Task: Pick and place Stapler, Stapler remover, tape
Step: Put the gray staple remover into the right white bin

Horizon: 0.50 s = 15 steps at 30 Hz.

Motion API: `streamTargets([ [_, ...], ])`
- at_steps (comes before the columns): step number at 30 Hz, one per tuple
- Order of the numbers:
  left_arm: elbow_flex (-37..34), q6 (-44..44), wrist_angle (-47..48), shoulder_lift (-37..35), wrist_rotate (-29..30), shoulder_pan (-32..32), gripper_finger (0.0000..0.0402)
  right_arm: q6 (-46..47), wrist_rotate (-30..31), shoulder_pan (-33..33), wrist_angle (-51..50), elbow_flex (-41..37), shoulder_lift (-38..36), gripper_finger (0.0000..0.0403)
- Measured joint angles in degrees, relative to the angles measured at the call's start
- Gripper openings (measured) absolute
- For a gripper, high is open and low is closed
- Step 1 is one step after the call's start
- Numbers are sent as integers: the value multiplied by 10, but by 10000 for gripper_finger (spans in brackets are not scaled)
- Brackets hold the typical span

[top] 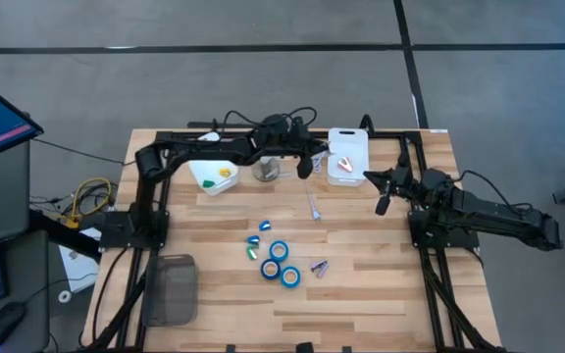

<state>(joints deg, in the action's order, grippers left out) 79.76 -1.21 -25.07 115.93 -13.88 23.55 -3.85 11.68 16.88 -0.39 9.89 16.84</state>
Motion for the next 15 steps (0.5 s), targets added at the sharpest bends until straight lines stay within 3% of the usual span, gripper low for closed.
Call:
streamTargets([
  [15,80,0,-1,77,-27,0,10,-8,0,0,0,0,0,0],
])
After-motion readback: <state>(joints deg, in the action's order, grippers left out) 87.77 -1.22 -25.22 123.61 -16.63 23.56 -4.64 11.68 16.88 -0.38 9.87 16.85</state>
